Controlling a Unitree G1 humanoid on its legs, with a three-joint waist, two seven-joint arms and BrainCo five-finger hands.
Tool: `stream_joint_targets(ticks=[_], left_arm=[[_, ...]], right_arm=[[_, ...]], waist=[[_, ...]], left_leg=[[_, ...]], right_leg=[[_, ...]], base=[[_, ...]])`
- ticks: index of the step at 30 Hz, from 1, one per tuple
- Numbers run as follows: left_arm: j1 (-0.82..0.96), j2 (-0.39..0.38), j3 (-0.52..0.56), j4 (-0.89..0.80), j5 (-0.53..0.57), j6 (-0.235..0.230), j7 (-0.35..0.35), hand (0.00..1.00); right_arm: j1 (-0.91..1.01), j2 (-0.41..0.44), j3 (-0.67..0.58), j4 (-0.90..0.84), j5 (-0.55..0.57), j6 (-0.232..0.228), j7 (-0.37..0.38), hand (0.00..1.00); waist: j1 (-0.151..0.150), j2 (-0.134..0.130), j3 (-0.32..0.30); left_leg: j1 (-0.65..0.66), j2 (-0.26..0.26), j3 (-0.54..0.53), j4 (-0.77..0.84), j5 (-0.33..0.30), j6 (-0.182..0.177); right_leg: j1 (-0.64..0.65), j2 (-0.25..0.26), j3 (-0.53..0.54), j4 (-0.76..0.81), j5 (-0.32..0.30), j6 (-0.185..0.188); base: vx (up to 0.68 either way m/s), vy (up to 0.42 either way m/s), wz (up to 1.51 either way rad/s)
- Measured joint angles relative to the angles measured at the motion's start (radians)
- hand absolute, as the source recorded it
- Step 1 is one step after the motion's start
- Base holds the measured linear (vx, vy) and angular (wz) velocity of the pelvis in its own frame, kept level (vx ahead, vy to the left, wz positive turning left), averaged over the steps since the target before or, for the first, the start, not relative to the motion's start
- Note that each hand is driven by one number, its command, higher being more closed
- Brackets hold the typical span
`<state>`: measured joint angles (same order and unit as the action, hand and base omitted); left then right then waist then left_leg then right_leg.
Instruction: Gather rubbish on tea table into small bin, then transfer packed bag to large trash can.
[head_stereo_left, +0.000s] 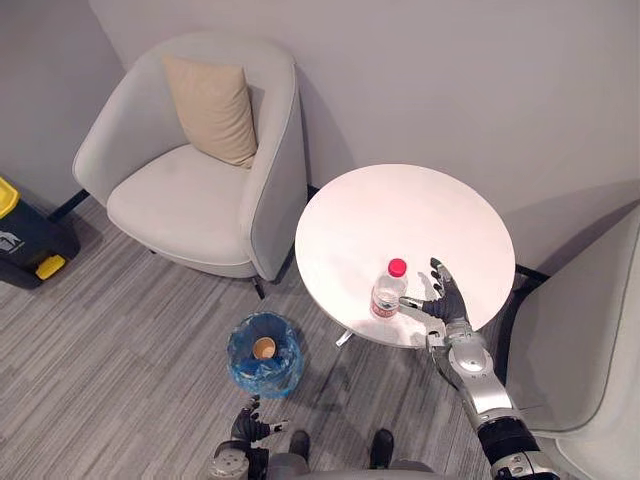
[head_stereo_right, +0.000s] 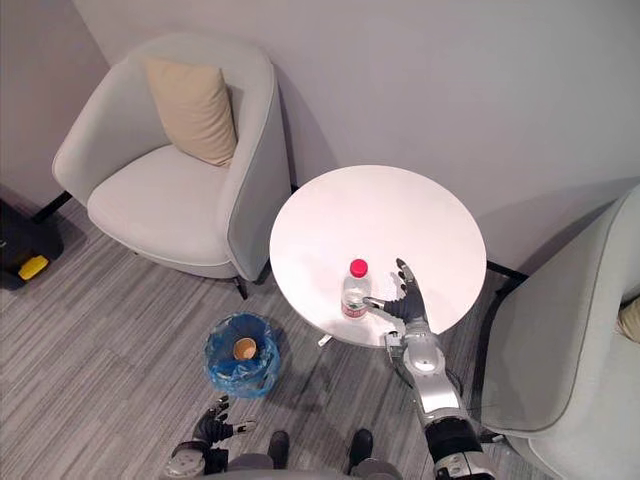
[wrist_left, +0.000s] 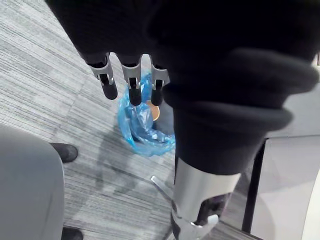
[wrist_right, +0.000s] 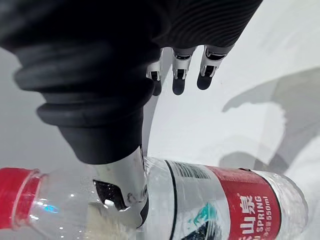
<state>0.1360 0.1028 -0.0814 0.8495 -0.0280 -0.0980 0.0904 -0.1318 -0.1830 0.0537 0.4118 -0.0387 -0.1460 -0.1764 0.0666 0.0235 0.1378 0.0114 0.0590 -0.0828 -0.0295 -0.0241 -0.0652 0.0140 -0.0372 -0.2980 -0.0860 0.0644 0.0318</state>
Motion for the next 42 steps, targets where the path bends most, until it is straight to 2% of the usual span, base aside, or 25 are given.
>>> stream_joint_targets(ticks=[10, 14, 17, 18, 27, 32, 35, 38, 42], left_arm=[[-0.001, -0.001, 0.000, -0.036, -0.005, -0.008, 0.004, 0.00], [-0.002, -0.006, 0.000, -0.058, -0.012, -0.022, 0.007, 0.00], [-0.005, -0.009, 0.000, -0.060, -0.023, -0.023, 0.016, 0.00], [-0.005, -0.011, 0.000, -0.062, -0.023, -0.023, 0.021, 0.00], [-0.010, -0.013, -0.004, -0.064, -0.041, -0.023, 0.024, 0.00], [-0.019, -0.016, -0.005, -0.064, -0.040, -0.023, 0.024, 0.00], [-0.020, -0.018, -0.004, -0.065, -0.040, -0.023, 0.025, 0.00], [-0.020, -0.018, -0.004, -0.065, -0.040, -0.022, 0.025, 0.00], [-0.019, -0.018, -0.002, -0.064, -0.038, -0.018, 0.024, 0.00]], right_arm=[[-0.126, -0.002, 0.003, 0.082, 0.031, 0.001, -0.021, 0.00], [-0.162, 0.000, 0.013, 0.127, 0.033, 0.003, -0.026, 0.00], [-0.208, 0.004, 0.049, 0.166, 0.034, 0.005, -0.037, 0.00], [-0.220, 0.005, 0.059, 0.166, 0.036, 0.005, -0.037, 1.00], [-0.255, 0.017, 0.127, 0.195, 0.038, 0.006, -0.033, 1.00], [-0.257, 0.015, 0.144, 0.206, 0.038, 0.026, -0.015, 1.00], [-0.254, 0.014, 0.143, 0.198, 0.039, 0.027, -0.016, 1.00], [-0.221, 0.009, 0.138, 0.125, 0.039, 0.027, -0.016, 1.00], [-0.111, 0.000, 0.111, -0.073, 0.037, 0.022, -0.014, 1.00]], waist=[[0.006, 0.014, 0.050], [0.031, 0.017, 0.071], [0.032, 0.021, 0.082], [0.032, 0.023, 0.088], [0.036, 0.025, 0.102], [0.056, 0.025, 0.102], [0.056, 0.025, 0.102], [0.056, 0.024, 0.101], [0.052, 0.022, 0.100]], left_leg=[[-0.040, -0.007, -0.026, 0.012, 0.015, -0.002], [-0.051, -0.008, -0.027, 0.015, 0.020, 0.000], [-0.066, -0.009, -0.031, 0.015, 0.028, -0.002], [-0.070, -0.010, -0.035, 0.015, 0.031, -0.003], [-0.073, -0.009, -0.056, 0.010, 0.038, -0.005], [-0.074, -0.010, -0.057, 0.010, 0.040, -0.007], [-0.076, -0.011, -0.062, 0.010, 0.045, -0.008], [-0.073, -0.011, -0.064, 0.010, 0.047, -0.009], [-0.058, -0.009, -0.060, 0.008, 0.047, -0.009]], right_leg=[[-0.039, -0.013, -0.029, 0.038, -0.013, 0.000], [-0.057, -0.018, -0.029, 0.065, -0.019, -0.001], [-0.079, -0.022, -0.031, 0.082, -0.020, -0.002], [-0.085, -0.023, -0.033, 0.087, -0.022, -0.004], [-0.087, -0.026, -0.055, 0.106, -0.036, -0.006], [-0.087, -0.026, -0.058, 0.104, -0.036, -0.006], [-0.084, -0.028, -0.064, 0.104, -0.036, -0.006], [-0.081, -0.029, -0.065, 0.105, -0.036, -0.006], [-0.069, -0.029, -0.060, 0.105, -0.036, -0.006]], base=[[-0.02, 0.011, 0.08], [-0.06, 0.012, 0.02], [-0.06, 0.007, 0.04], [-0.07, 0.004, 0.05], [-0.01, 0.000, 0.08], [0.00, 0.002, 0.01], [-0.01, 0.012, 0.06], [-0.01, 0.005, 0.02], [-0.01, 0.008, -0.02]])
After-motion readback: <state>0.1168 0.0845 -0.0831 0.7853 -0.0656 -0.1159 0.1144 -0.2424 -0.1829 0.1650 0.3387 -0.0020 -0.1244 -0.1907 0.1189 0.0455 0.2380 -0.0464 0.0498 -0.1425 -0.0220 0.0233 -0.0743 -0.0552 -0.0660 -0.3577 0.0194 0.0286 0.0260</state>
